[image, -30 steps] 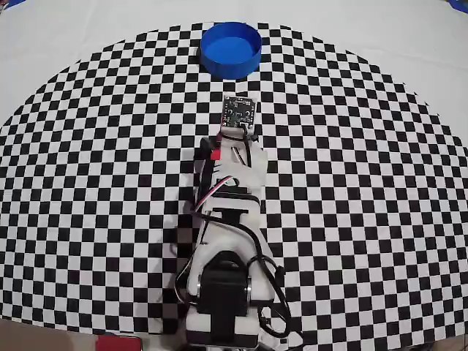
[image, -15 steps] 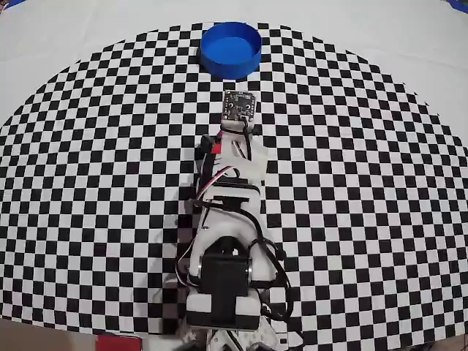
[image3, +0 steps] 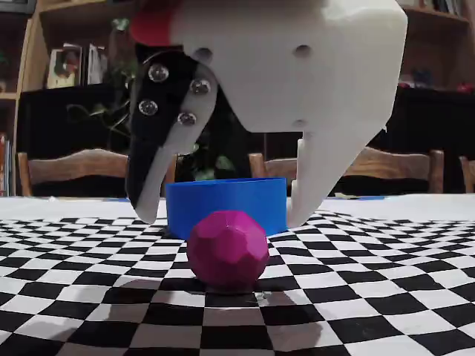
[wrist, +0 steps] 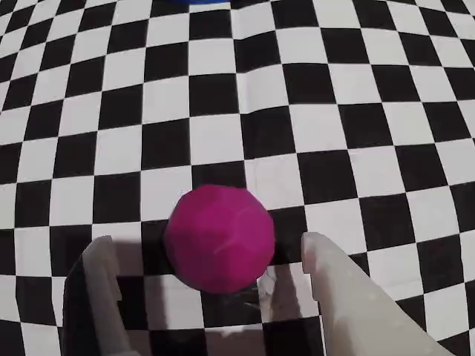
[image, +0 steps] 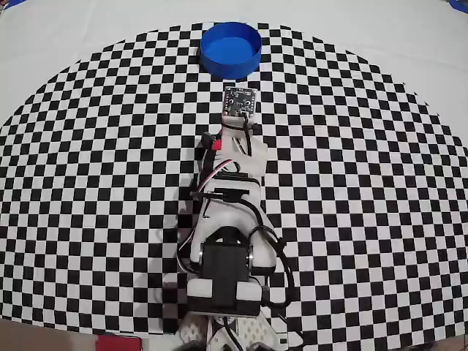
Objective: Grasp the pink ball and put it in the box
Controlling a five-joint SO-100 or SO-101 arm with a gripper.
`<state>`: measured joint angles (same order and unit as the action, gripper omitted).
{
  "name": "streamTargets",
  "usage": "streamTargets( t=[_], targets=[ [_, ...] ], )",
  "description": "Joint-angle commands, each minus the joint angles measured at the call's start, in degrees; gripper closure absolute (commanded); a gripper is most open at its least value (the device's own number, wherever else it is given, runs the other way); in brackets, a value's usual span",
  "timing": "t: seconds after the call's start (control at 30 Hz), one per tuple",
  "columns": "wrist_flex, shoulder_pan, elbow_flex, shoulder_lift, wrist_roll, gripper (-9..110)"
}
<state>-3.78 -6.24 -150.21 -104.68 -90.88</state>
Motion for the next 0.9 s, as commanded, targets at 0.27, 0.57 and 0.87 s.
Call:
streamTargets(
  t=[0.27, 0.57, 0.87],
  targets=[
    [-1.49, -0.26, 3.96, 2.9, -0.44, 73],
    [-1.58, -0.26, 6.06, 5.71, -0.44, 73],
    [-1.67, -0.62, 8.35, 8.26, -0.44, 73]
  ],
)
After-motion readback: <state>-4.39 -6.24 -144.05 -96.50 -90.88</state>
